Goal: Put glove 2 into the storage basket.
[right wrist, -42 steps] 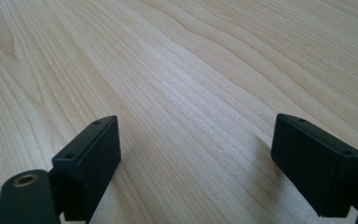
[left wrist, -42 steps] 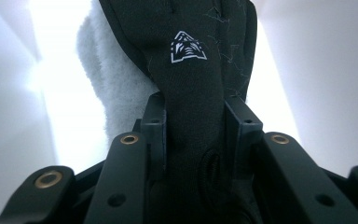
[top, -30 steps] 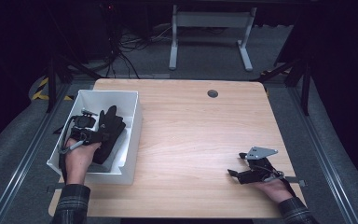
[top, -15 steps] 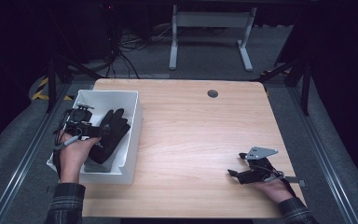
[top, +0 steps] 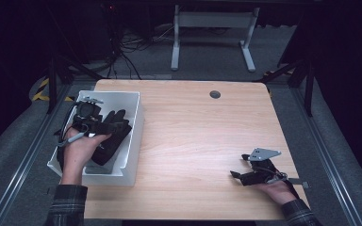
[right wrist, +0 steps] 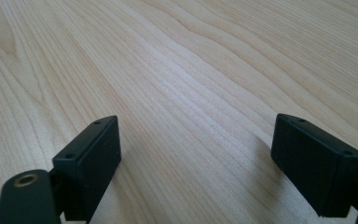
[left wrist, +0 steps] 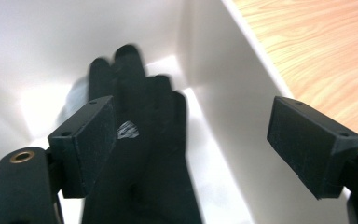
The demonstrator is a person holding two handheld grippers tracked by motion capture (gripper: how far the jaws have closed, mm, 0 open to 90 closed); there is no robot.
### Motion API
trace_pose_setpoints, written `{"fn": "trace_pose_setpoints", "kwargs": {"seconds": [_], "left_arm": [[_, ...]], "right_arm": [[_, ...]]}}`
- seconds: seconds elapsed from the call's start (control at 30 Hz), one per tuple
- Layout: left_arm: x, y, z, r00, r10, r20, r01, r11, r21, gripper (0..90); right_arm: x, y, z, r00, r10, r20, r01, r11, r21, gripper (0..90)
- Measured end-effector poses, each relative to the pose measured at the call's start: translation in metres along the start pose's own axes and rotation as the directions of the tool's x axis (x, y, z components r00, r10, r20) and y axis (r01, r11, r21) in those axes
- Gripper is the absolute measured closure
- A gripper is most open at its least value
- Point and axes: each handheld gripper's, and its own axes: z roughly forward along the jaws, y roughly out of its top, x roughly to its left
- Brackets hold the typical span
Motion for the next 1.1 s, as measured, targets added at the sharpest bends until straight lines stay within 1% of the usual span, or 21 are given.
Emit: {"fn": "trace_pose_setpoints", "kwargs": {"seconds": [0.17,0.2,0.27,0.37,0.47,0.53,0.57,0.67,0.73,0.77,0.8,0.83,0.87,0.9,1.0,1.03,1.07,1.1], "left_arm": [[-0.015,0.005,0.004,0.9985,0.038,0.04,-0.038,0.9992,-0.015,15.8],[-0.017,0.006,0.004,0.9981,0.044,0.042,-0.043,0.9989,-0.018,15.8],[-0.023,0.008,0.005,0.9963,0.059,0.062,-0.057,0.9979,-0.03,15.8],[-0.036,0.011,0.008,0.9935,0.082,0.078,-0.079,0.9961,-0.038,15.8],[-0.044,0.013,0.013,0.9904,0.104,0.091,-0.101,0.994,-0.042,15.8],[-0.051,0.013,0.017,0.9881,0.11,0.108,-0.105,0.9935,-0.044,15.8],[-0.056,0.014,0.02,0.9858,0.116,0.122,-0.111,0.9928,-0.044,15.8],[-0.068,0.016,0.027,0.981,0.139,0.135,-0.133,0.9898,-0.051,15.8],[-0.078,0.018,0.03,0.9762,0.153,0.153,-0.147,0.9878,-0.051,15.8],[-0.078,0.018,0.03,0.9762,0.153,0.153,-0.147,0.9878,-0.051,15.8],[-0.083,0.018,0.032,0.9746,0.164,0.152,-0.157,0.986,-0.055,15.8],[-0.093,0.02,0.035,0.9693,0.181,0.166,-0.174,0.9829,-0.061,15.9],[-0.093,0.02,0.035,0.9693,0.181,0.166,-0.174,0.9829,-0.061,16.0],[-0.101,0.02,0.038,0.9666,0.187,0.176,-0.177,0.9818,-0.068,16.0],[-0.117,0.019,0.045,0.959,0.2,0.201,-0.188,0.9791,-0.078,16.3],[-0.122,0.019,0.048,0.9559,0.208,0.208,-0.195,0.9775,-0.081,16.3],[-0.127,0.018,0.051,0.9518,0.222,0.212,-0.209,0.9745,-0.082,16.4],[-0.132,0.018,0.055,0.9501,0.224,0.217,-0.212,0.9741,-0.078,16.4]], "right_arm": [[0.0,0.0,0.0,1.0,0.0,-0.002,0.0,1.0,0.0,16.2],[0.0,0.0,0.0,1.0,0.0,-0.001,0.0,1.0,0.0,16.2],[0.0,0.0,0.0,1.0,0.0,-0.002,0.0,1.0,0.0,16.2],[0.0,0.0,0.0,1.0,0.001,-0.002,-0.001,1.0,0.0,16.2],[0.0,0.0,0.0,1.0,0.0,-0.002,0.0,1.0,0.0,16.2],[0.0,0.0,0.0,1.0,0.0,-0.002,0.0,1.0,0.0,16.2],[0.0,0.0,0.0,1.0,0.0,-0.002,0.0,1.0,0.0,16.2],[0.0,0.0,0.0,1.0,-0.001,-0.002,0.001,1.0,0.0,16.3],[0.0,0.0,0.0,1.0,-0.001,-0.003,0.001,1.0,0.0,16.4],[0.0,-0.001,-0.001,1.0,-0.002,-0.004,0.002,1.0,0.0,16.4],[0.0,-0.001,-0.001,1.0,-0.002,-0.004,0.002,1.0,0.0,16.4],[0.0,-0.001,-0.001,1.0,-0.003,-0.004,0.003,1.0,0.0,16.4],[0.0,-0.001,-0.001,1.0,-0.003,-0.004,0.003,1.0,0.0,16.4],[0.0,-0.001,-0.001,1.0,-0.004,-0.003,0.004,1.0,0.001,16.4],[0.0,-0.001,-0.001,1.0,-0.004,-0.003,0.004,1.0,0.001,16.4],[0.0,-0.001,-0.001,1.0,-0.004,-0.003,0.004,1.0,0.001,16.4],[0.0,-0.001,-0.001,1.0,-0.003,-0.004,0.003,1.0,0.0,16.5],[0.0,-0.001,-0.001,1.0,-0.004,-0.004,0.004,1.0,0.0,16.4]]}}
